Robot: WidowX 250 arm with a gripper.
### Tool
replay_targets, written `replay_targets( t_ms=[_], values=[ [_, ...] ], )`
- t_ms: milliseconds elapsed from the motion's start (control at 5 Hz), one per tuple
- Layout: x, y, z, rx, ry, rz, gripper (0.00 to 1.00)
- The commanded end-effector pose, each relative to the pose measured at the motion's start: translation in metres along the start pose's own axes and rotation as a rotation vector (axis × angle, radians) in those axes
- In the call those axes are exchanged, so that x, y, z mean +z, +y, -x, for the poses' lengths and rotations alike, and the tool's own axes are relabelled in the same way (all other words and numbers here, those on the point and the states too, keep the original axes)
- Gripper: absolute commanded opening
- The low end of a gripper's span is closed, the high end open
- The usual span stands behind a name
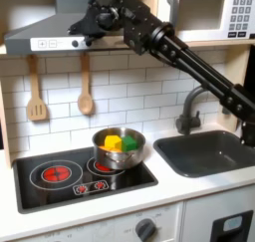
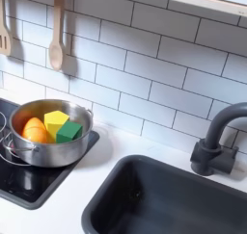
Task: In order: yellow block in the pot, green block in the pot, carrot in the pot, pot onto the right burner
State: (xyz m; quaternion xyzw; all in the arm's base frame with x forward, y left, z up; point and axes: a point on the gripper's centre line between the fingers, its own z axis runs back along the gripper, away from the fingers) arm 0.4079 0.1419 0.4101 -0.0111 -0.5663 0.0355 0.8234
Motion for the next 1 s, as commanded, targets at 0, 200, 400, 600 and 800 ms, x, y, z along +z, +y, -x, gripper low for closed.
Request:
replay_targets(
  t_ms=[0,200,400,600,800],
  values=[
    [0.033,-0.016,0.019,0.018,0.011,0.008,1.00],
    [0.045,-0.019,0.054,0.081,0.115,-0.007,1.00],
    [0.086,-0.028,0.049,0.073,0.079,-0.015,1.00],
    [0.085,-0.027,0.046,0.068,0.072,-0.022,1.00],
    [0.087,-0.029,0.045,0.069,0.068,-0.020,1.00]
  ],
)
